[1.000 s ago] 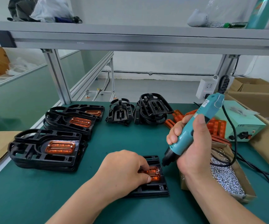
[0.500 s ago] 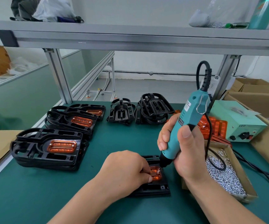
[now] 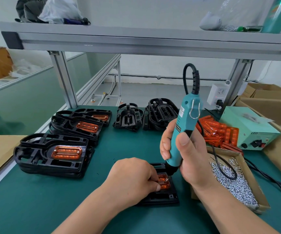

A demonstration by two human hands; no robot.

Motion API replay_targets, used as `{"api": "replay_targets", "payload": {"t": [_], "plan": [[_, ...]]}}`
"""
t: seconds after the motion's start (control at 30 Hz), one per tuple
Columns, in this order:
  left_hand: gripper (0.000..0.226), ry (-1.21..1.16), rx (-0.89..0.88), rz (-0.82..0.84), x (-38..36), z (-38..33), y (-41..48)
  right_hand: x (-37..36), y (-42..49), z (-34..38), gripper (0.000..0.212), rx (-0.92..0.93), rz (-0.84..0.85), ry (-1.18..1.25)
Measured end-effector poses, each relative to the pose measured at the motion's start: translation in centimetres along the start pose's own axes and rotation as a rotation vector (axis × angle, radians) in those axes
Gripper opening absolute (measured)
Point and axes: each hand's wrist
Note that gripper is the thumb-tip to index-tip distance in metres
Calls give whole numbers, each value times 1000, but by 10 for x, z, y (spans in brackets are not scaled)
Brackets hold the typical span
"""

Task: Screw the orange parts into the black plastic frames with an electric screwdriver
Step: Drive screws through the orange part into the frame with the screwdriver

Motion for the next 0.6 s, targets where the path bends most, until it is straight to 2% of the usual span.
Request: {"api": "replay_targets", "payload": {"t": [0.2, 0.43, 0.6], "plan": [[33, 1, 16, 10, 1, -1, 0, -5, 3, 0, 54, -16, 59, -67], [34, -16, 5, 13, 1, -1, 0, 0, 7, -4, 56, -14, -29, -34], [32, -8, 13, 23, 2, -1, 0, 0, 6, -8, 57, -30, 58, -48]]}}
Point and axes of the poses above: each hand's wrist, its own y-axis towards the middle knuckle, its own x-axis out of the back of the hand, z = x × y, and after that the axes turned 8 degrees about z, right-handed
